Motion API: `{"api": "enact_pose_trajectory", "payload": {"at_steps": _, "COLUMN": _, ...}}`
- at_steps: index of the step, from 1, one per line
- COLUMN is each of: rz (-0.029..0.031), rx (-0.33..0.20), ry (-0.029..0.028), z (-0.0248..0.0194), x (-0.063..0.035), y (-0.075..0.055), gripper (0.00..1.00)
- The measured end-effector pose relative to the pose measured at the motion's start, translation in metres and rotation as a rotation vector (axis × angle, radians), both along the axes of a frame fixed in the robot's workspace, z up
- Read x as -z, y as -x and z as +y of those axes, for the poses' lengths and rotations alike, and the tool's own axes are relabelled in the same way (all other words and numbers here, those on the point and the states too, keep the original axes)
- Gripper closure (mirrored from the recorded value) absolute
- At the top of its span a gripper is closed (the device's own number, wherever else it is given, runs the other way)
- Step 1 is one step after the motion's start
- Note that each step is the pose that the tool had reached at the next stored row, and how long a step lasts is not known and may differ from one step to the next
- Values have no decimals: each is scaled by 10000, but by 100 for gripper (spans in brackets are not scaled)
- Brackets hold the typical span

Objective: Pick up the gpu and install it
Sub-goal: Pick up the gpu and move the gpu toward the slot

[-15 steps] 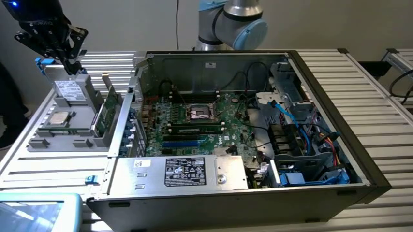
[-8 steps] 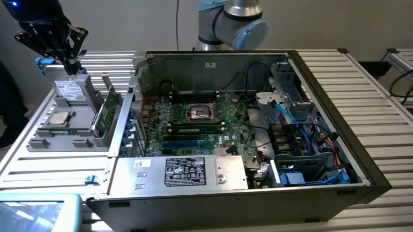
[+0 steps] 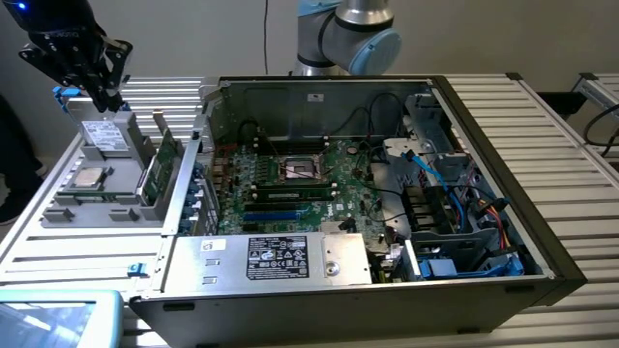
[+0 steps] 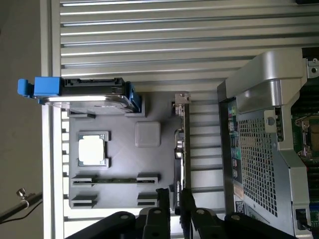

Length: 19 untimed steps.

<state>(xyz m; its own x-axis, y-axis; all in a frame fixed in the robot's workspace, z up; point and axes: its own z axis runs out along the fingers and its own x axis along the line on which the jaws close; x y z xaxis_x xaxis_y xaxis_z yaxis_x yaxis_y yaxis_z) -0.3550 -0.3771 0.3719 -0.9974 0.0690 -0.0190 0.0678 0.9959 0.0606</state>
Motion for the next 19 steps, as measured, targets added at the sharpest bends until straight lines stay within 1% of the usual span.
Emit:
{"api": "enact_pose_trajectory", "payload": {"at_steps": 1, "rz": 0, "rx": 0, "ry": 0, "z": 0, "x": 0, "y": 0, "gripper": 75}}
{"api": "enact_pose_trajectory", "payload": {"at_steps": 3, "rz": 1, "rx": 0, "ry": 1, "z": 0, "x": 0, "y": 0, "gripper": 63}}
{"api": "enact_pose_trajectory", "payload": {"at_steps": 4, "rz": 0, "rx": 0, "ry": 1, "z": 0, "x": 4, "y": 0, "gripper": 63}}
{"api": "enact_pose_trajectory", "payload": {"at_steps": 5, "rz": -14, "rx": 1, "ry": 0, "z": -1, "x": 14, "y": 0, "gripper": 56}}
{"api": "enact_pose_trajectory", "payload": {"at_steps": 7, "rz": -36, "rx": -1, "ry": -1, "z": -1, "x": 48, "y": 0, "gripper": 56}}
{"api": "enact_pose_trajectory", "payload": {"at_steps": 19, "rz": -38, "rx": 8, "ry": 0, "z": 0, "x": 267, "y": -1, "gripper": 56}}
